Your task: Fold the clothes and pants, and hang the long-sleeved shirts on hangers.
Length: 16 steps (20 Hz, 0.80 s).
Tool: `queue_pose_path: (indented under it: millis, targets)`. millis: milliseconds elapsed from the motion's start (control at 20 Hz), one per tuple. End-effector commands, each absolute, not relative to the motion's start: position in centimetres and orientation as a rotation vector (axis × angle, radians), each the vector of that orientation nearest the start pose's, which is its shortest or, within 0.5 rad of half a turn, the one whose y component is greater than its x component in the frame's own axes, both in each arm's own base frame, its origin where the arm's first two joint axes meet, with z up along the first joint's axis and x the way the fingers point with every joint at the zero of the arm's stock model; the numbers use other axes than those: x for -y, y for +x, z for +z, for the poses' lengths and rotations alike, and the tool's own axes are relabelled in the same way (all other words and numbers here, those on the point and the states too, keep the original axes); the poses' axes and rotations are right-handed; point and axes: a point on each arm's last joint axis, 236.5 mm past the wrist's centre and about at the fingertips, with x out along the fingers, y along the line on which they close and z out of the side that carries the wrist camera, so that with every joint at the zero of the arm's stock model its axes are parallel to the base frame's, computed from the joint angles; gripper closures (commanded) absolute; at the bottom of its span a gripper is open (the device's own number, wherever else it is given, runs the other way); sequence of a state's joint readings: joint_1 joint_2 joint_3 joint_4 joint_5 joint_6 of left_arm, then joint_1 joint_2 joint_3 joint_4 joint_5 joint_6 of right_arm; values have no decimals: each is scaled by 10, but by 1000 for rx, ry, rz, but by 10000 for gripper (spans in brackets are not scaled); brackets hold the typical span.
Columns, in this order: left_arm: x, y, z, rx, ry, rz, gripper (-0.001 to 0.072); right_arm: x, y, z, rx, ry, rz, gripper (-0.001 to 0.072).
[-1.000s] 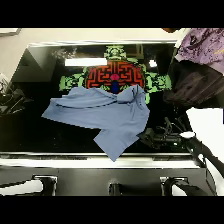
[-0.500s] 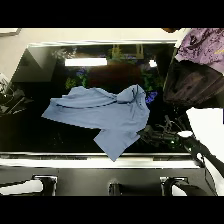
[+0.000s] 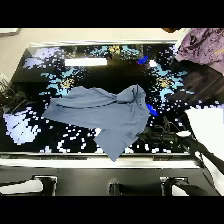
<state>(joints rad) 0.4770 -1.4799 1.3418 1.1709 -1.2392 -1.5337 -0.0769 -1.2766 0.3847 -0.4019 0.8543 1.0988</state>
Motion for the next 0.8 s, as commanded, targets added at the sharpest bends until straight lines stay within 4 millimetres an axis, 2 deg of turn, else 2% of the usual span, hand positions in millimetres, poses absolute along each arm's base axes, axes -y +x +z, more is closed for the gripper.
queue_pose_path:
  millis: [0, 100, 250, 350, 500, 750]
  targets:
    - [-119, 406, -20, -1222, -655, 117, 67, -145, 263, -121, -1376, 988, 266, 680]
    - [-123, 407, -35, -1203, -720, 79, 69, -146, 262, -120, -1380, 989, 271, 680]
    - [-117, 410, -53, -1205, -823, -13, 70, -146, 262, -120, -1381, 992, 268, 680]
    - [-114, 405, -68, -1245, -832, -33, 107, -146, 262, -120, -1380, 994, 264, 680]
    - [-109, 404, -86, -1282, -858, -43, 107, -146, 262, -120, -1383, 1007, 252, 680]
    - [-100, 402, -100, -1318, -858, -74, 107, -146, 264, -119, -1380, 1015, 253, 680]
